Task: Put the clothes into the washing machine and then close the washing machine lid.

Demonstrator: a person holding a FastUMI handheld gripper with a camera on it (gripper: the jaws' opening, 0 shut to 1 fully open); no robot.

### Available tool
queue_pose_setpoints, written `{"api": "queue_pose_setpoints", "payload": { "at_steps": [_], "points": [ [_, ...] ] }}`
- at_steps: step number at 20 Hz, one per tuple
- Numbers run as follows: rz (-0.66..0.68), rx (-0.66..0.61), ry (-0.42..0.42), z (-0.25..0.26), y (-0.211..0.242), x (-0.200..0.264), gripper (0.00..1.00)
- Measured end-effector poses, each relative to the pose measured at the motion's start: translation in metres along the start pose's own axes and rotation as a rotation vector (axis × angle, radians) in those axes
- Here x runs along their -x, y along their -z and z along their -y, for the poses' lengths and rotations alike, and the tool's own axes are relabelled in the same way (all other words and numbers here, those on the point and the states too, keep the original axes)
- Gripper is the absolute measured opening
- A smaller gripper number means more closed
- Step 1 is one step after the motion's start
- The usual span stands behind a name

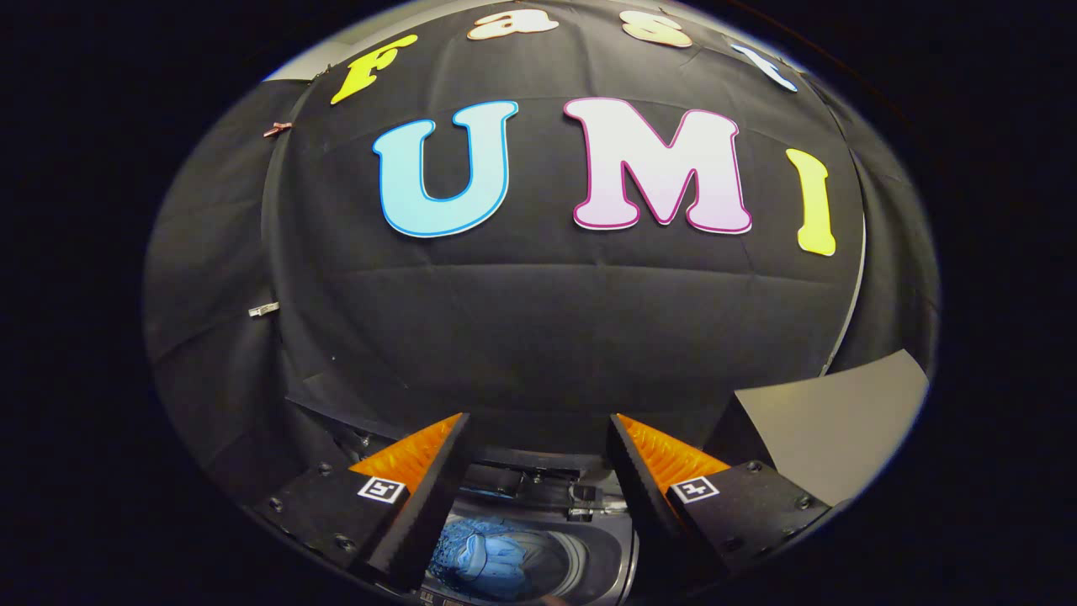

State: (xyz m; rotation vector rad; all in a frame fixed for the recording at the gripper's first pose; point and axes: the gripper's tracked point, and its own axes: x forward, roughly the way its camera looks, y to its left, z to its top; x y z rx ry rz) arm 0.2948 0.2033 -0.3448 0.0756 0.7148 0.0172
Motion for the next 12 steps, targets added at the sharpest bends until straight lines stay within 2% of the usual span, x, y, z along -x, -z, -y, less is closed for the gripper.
{"api": "queue_pose_setpoints", "payload": {
  "at_steps": [7,12],
  "points": [
    [-0.085,0.018,-0.019,-0.008,0.039,0.044,1.00],
    [-0.140,0.026,-0.006,-0.006,0.063,0.055,1.00]
  ]
}}
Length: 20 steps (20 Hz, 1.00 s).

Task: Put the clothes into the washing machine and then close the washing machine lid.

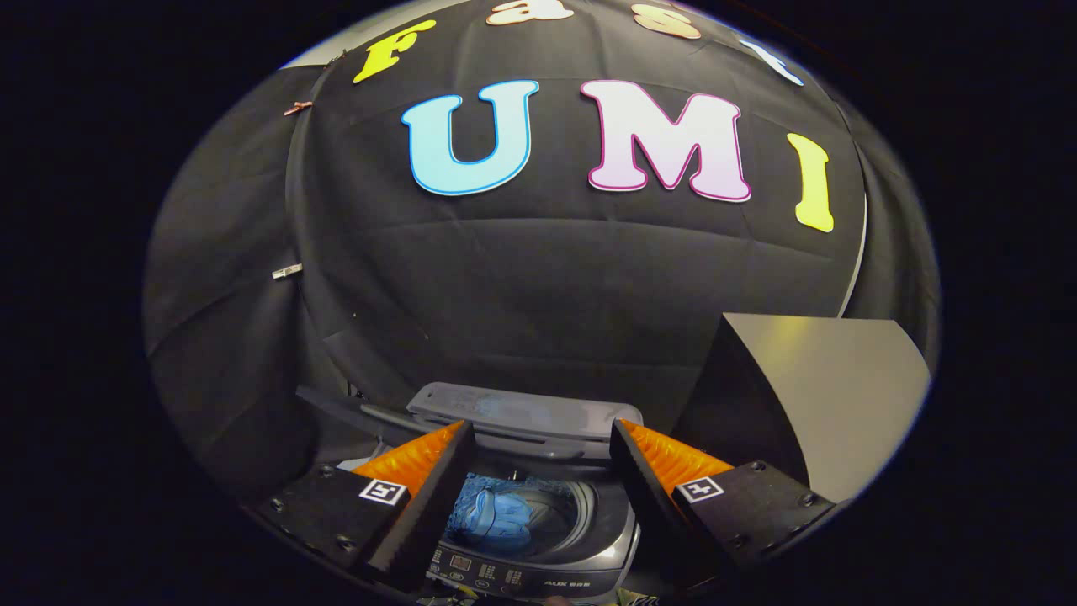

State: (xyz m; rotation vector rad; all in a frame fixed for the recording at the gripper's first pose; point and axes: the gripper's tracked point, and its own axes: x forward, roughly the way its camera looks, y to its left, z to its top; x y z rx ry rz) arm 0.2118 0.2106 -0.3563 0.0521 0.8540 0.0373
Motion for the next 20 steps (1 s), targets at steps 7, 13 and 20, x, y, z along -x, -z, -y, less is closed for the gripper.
{"api": "queue_pose_setpoints", "payload": {
  "at_steps": [7,13,20],
  "points": [
    [-0.012,-0.004,-0.019,-0.001,0.006,0.010,0.97],
    [0.050,0.020,-0.052,-0.006,-0.006,0.030,0.97],
    [0.225,0.029,-0.096,-0.004,-0.049,0.084,0.98]
  ]
}}
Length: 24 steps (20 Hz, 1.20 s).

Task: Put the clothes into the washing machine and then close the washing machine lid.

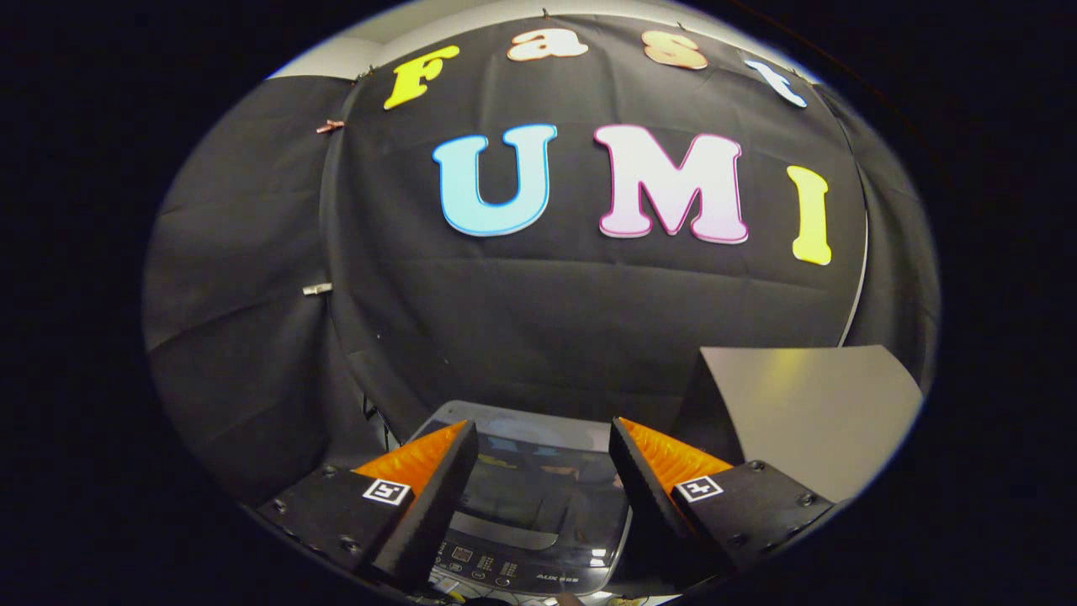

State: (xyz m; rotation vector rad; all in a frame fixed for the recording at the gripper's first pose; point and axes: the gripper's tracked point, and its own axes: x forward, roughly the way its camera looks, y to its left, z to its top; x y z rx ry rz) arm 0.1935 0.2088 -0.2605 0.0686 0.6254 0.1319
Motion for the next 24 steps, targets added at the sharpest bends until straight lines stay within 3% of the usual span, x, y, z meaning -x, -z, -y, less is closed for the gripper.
{"api": "queue_pose_setpoints", "payload": {
  "at_steps": [10,17,24],
  "points": [
    [0.291,0.026,-0.009,0.034,-0.072,0.128,0.98],
    [0.397,0.053,0.100,0.101,-0.092,0.207,0.98],
    [0.443,0.101,0.156,0.140,-0.090,0.269,0.97]
  ]
}}
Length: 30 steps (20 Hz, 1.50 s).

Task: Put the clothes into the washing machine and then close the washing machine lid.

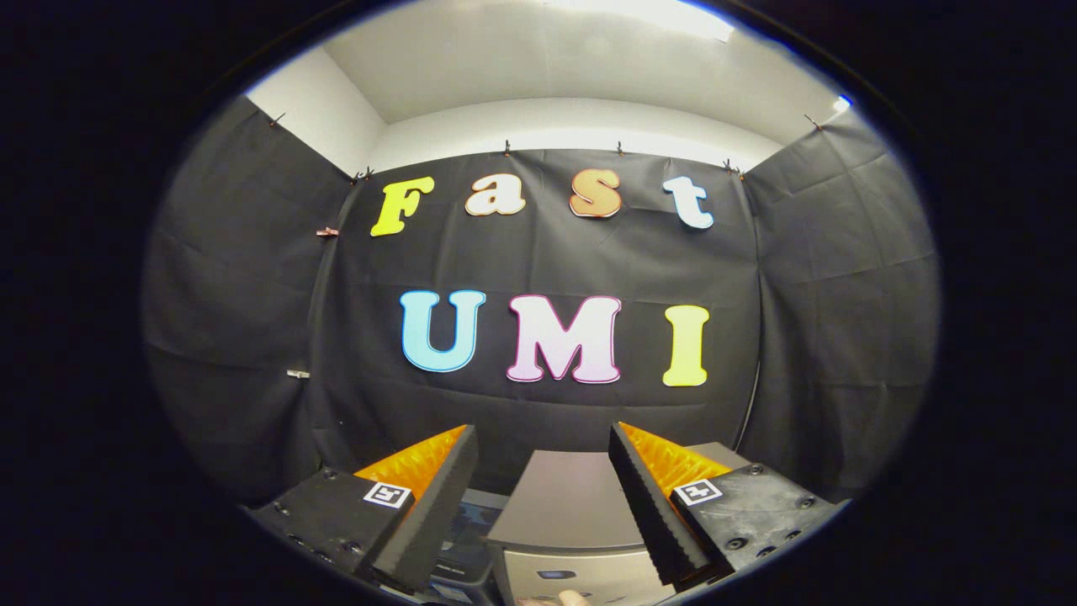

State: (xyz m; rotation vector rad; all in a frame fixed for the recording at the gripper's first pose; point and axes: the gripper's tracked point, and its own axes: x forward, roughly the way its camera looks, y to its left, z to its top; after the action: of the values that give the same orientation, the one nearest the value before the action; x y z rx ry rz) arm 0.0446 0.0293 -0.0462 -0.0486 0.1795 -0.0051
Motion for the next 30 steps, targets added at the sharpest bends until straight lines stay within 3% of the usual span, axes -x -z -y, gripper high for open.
{"api": "queue_pose_setpoints", "payload": {
  "at_steps": [3,12,19,30],
  "points": [
    [0.035,0.012,-0.024,0.000,-0.011,0.016,0.98],
    [0.099,0.017,0.016,0.023,-0.023,0.048,0.98],
    [0.096,0.023,0.057,0.041,-0.021,0.051,0.98],
    [0.085,0.011,0.048,0.043,-0.021,0.048,0.98]
  ]
}}
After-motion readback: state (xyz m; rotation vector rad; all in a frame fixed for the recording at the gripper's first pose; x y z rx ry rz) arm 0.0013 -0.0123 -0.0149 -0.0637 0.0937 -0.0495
